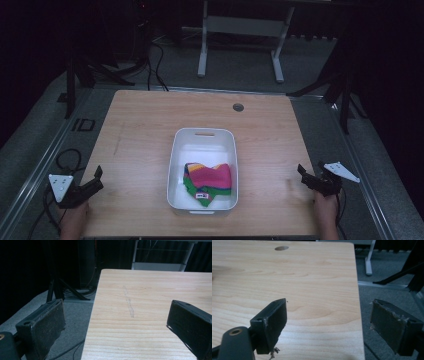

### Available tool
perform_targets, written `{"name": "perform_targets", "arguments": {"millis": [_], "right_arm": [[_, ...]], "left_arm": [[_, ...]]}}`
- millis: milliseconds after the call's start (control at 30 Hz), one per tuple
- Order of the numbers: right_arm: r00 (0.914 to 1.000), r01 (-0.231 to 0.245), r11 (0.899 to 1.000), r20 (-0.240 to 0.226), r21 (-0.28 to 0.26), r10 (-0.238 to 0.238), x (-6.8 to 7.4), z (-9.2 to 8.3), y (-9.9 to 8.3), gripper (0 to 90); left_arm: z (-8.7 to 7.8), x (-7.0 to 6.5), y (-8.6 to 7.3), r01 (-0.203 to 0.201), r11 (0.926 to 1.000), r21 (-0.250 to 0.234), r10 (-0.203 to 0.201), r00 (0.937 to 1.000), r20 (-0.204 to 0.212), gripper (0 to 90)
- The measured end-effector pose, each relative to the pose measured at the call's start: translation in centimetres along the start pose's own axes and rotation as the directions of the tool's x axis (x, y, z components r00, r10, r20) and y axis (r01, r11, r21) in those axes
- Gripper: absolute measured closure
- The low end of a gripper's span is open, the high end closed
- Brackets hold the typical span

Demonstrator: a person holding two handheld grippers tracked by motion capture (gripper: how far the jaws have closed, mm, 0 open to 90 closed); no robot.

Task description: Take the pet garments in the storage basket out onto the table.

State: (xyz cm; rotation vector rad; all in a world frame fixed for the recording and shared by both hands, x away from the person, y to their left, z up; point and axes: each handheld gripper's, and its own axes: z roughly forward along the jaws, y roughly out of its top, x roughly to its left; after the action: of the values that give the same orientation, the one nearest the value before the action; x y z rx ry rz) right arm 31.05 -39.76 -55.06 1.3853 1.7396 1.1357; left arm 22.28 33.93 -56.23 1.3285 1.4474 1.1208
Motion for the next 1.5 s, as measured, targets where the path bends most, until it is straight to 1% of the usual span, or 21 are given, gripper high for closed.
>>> {"name": "perform_targets", "arguments": {"millis": [100,167,233,300,367,400,467,533,633,667,700,733,833,867,900,1000,1133,1233,1300,1433,1500], "right_arm": [[0.9994,-0.006,1.0,-0.033,0.026,0.007,-0.1,0.2,0.1,14.2],[0.9878,0.006,0.996,-0.155,0.089,0.008,-0.6,0.6,0.2,14.3],[0.9823,0.014,0.995,-0.187,0.094,0.004,-0.7,0.6,0.2,14.4],[0.9497,0.064,0.988,-0.313,0.14,-0.017,-1.0,0.7,0.3,16.4],[0.941,0.075,0.987,-0.338,0.14,-0.024,-1.0,0.7,0.3,16.6],[0.9183,0.125,0.981,-0.392,0.147,-0.058,-0.9,0.6,0.5,16.6],[0.897,0.173,0.966,-0.436,0.194,-0.073,-0.7,0.7,0.8,18.1],[0.8891,0.182,0.961,-0.452,0.209,-0.07,-0.6,0.8,0.9,18.1],[0.8664,0.249,0.935,-0.49,0.253,-0.098,0.0,1.0,1.2,18.0],[0.8529,0.301,0.912,-0.506,0.277,-0.128,0.6,1.1,1.5,16.3],[0.8529,0.301,0.912,-0.506,0.277,-0.128,0.6,1.1,1.5,16.3],[0.8342,0.322,0.9,-0.538,0.295,-0.122,1.1,1.1,1.7,16.0],[0.8198,0.357,0.88,-0.556,0.312,-0.136,1.8,1.1,1.8,15.7],[0.7987,0.378,0.865,-0.589,0.329,-0.125,2.4,1.1,1.9,14.9],[0.7987,0.378,0.865,-0.589,0.329,-0.125,2.4,1.1,1.9,14.9],[0.7656,0.417,0.854,-0.627,0.311,-0.146,3.6,1.0,2.3,12.8],[0.7641,0.437,0.848,-0.621,0.3,-0.174,4.7,0.9,2.8,13.7],[0.7424,0.463,0.842,-0.64,0.277,-0.197,5.9,0.9,4.0,13.8],[0.7404,0.462,0.841,-0.645,0.282,-0.19,6.2,0.9,4.2,13.8],[0.7136,0.488,0.829,-0.671,0.272,-0.2,7.6,0.9,5.3,13.8],[0.6916,0.499,0.828,-0.693,0.254,-0.204,8.6,0.9,6.3,13.8]], "left_arm": [[0.0,0.0,0.0,-0.003,1.0,0.003,0.003,1.0,0.003,2.2],[0.0,0.0,0.0,0.0,1.0,0.001,0.0,1.0,0.002,2.2],[0.0,0.0,0.0,0.0,1.0,-0.001,0.0,1.0,0.0,2.2],[0.0,0.1,0.0,0.005,1.0,0.0,-0.005,1.0,0.0,2.2],[0.0,0.1,0.0,0.004,1.0,-0.002,-0.004,1.0,0.001,2.2],[0.0,0.1,0.0,0.005,1.0,0.001,-0.005,1.0,0.001,2.2],[0.1,0.1,0.0,0.001,1.0,0.002,-0.001,1.0,0.0,2.2],[0.1,0.0,0.0,-0.001,1.0,0.003,0.001,1.0,0.002,2.2],[0.1,0.0,0.0,0.0,1.0,0.003,0.0,1.0,0.002,2.2],[0.0,0.0,0.0,0.001,1.0,0.001,-0.001,1.0,0.002,2.2],[0.0,0.0,0.0,0.001,1.0,0.001,-0.001,1.0,0.002,2.2],[0.1,0.1,0.0,0.002,1.0,0.004,-0.002,1.0,0.003,2.2],[0.0,0.1,0.0,0.003,1.0,0.004,-0.003,1.0,0.001,2.2],[0.0,0.1,0.0,0.003,1.0,0.004,-0.003,1.0,0.001,2.2],[0.0,0.1,0.0,0.003,1.0,0.004,-0.003,1.0,0.001,2.2],[0.1,0.1,0.0,0.004,1.0,0.006,-0.004,1.0,0.002,2.2],[0.1,0.1,0.0,0.006,1.0,0.007,-0.006,1.0,0.005,2.2],[0.1,0.1,0.0,0.002,1.0,0.007,-0.003,1.0,0.006,2.2],[0.1,0.1,0.0,0.002,1.0,0.009,-0.002,1.0,0.007,2.2],[0.1,0.1,0.0,0.001,0.9999,0.01,-0.001,1.0,0.008,2.2],[0.1,0.1,0.0,0.0,1.0,0.01,0.0,1.0,0.008,2.2]]}}
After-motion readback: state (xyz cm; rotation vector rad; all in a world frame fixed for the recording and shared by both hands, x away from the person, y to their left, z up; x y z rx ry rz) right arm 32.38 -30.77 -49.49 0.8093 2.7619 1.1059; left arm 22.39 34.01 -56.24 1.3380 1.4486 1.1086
